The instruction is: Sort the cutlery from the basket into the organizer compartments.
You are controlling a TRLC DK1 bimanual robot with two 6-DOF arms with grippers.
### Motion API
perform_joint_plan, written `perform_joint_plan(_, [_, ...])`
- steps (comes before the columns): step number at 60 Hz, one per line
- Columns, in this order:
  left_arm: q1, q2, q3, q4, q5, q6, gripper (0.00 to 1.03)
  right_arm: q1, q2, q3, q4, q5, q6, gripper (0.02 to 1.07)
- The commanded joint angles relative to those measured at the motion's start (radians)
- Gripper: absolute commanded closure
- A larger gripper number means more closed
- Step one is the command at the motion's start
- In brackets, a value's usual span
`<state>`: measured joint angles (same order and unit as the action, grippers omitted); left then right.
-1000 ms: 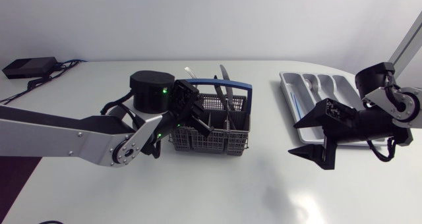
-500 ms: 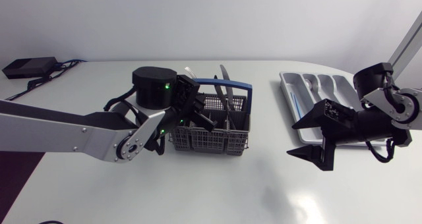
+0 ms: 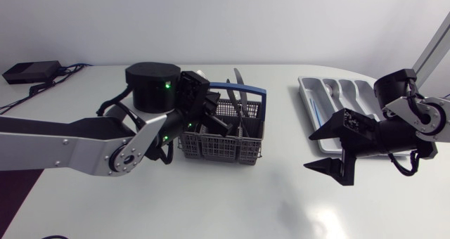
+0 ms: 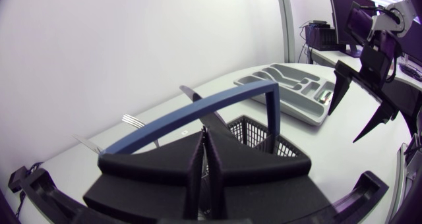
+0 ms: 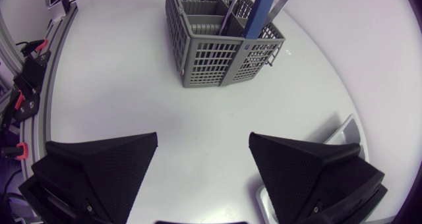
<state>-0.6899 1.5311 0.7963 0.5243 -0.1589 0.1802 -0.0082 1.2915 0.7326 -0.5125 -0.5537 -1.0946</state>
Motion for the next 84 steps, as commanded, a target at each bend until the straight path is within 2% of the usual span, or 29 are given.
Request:
perform_joint_plan(1, [-0.011,-0.063,-0.022,0.005,-0.018,0.022,1.00,0.014,-0.018,-0.029,0.002,0.000,0.032,0.07])
perform_joint_plan(19, [-0.091,-0.213,-0.008,-0.118,-0.016,-0.018,1.00,0.047,-0.058,-0.033,-0.004,0.006,0.061,0.07])
perform_joint_plan(27, [-0.131,-0.289,0.038,-0.225,-0.011,-0.058,1.00,0.051,-0.097,-0.041,-0.008,0.006,0.067,0.07])
perform_joint_plan(32, [-0.132,-0.315,0.067,-0.277,0.015,-0.079,1.00,0.051,-0.136,-0.044,-0.011,-0.002,0.068,0.07])
perform_joint_plan(43, [-0.089,-0.365,0.187,-0.454,0.151,-0.156,1.00,0.059,-0.205,-0.033,-0.038,-0.058,0.087,0.07])
perform_joint_plan(49, [-0.065,-0.387,0.215,-0.491,0.194,-0.176,1.00,0.068,-0.228,-0.013,-0.038,-0.077,0.117,0.07])
perform_joint_plan(56, [-0.054,-0.417,0.231,-0.524,0.206,-0.191,1.00,0.097,-0.250,0.002,-0.038,-0.094,0.150,0.07])
perform_joint_plan(67, [0.006,-0.419,0.270,-0.595,0.354,-0.274,1.00,0.174,-0.273,0.028,-0.032,-0.117,0.222,0.07])
perform_joint_plan(72, [0.044,-0.401,0.296,-0.627,0.449,-0.308,1.00,0.215,-0.285,0.047,-0.024,-0.147,0.262,0.07])
perform_joint_plan(73, [0.059,-0.387,0.307,-0.639,0.504,-0.321,1.00,0.226,-0.287,0.053,-0.023,-0.158,0.269,0.07])
perform_joint_plan(78, [0.078,-0.351,0.327,-0.665,0.601,-0.340,1.00,0.251,-0.287,0.067,-0.021,-0.187,0.288,0.07])
perform_joint_plan(79, [0.079,-0.336,0.334,-0.673,0.641,-0.343,1.00,0.254,-0.285,0.073,-0.021,-0.198,0.294,0.07])
perform_joint_plan(84, [0.090,-0.312,0.342,-0.684,0.694,-0.344,1.00,0.267,-0.273,0.088,-0.008,-0.207,0.314,0.07])
